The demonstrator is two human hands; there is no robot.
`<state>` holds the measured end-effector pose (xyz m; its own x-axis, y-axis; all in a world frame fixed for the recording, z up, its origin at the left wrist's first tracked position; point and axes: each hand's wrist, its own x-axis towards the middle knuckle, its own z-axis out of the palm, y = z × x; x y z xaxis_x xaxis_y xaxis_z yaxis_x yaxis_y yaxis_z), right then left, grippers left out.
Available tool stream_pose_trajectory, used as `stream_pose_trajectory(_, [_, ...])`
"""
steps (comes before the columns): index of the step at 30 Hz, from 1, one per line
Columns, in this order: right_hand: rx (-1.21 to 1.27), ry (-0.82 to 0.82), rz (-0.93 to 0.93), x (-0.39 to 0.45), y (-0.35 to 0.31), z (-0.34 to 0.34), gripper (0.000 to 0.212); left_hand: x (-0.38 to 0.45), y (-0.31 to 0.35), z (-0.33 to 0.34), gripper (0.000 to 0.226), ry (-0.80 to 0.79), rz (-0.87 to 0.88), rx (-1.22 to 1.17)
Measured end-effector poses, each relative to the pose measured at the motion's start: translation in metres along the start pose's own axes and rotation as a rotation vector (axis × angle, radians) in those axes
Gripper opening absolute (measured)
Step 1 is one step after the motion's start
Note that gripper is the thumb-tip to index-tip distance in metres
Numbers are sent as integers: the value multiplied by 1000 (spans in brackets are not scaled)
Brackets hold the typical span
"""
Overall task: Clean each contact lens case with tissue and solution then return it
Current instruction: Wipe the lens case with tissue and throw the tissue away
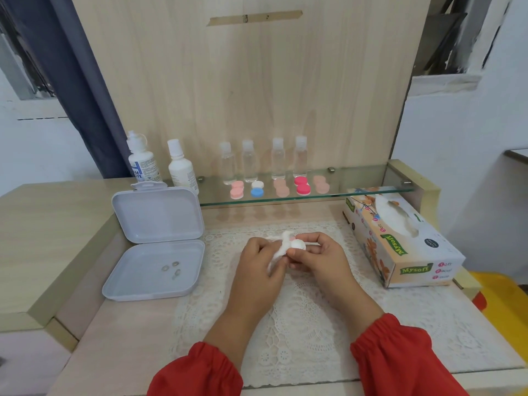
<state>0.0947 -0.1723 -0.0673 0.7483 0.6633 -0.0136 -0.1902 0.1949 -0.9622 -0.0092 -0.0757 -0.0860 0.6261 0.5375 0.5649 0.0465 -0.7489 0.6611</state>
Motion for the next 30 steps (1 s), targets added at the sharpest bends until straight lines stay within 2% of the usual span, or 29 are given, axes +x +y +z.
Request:
stream_pose_trajectory(2, [-6,-5,3,0,0,-1,29,0,-2,3,30,-40,15,83])
stream_pose_trajectory(5, [-22,-23,5,-1,0,-1,29,2,-4,2,27,-56,-27,81])
stream_pose_trajectory(9, [-35,-41,-2,-2,0,-1,27,5,0,-3,18,-36,-174,-112])
stream_pose_trajectory(12, [-25,-52,-5,-2,0,1,28,8,4,-7,25,-11,-263,-256])
stream_pose_trajectory(16, [14,-42,3,-3,-1,3,30,10,6,-10,19,95,-390,-441])
stream_pose_trajectory(19, [-4,-25,4,-3,-1,3,32,11,7,-11,16,181,-392,-425])
stream_pose_trajectory(21, [-16,-34,3,-3,0,3,32,10,8,-10,15,130,-368,-408])
stream_pose_trajectory(24, [-32,-46,-4,-5,-1,4,34,8,7,-7,20,58,-421,-480])
stream_pose_trajectory(30, [-169,-63,-14,-4,4,6,30,12,3,-11,17,171,-540,-517])
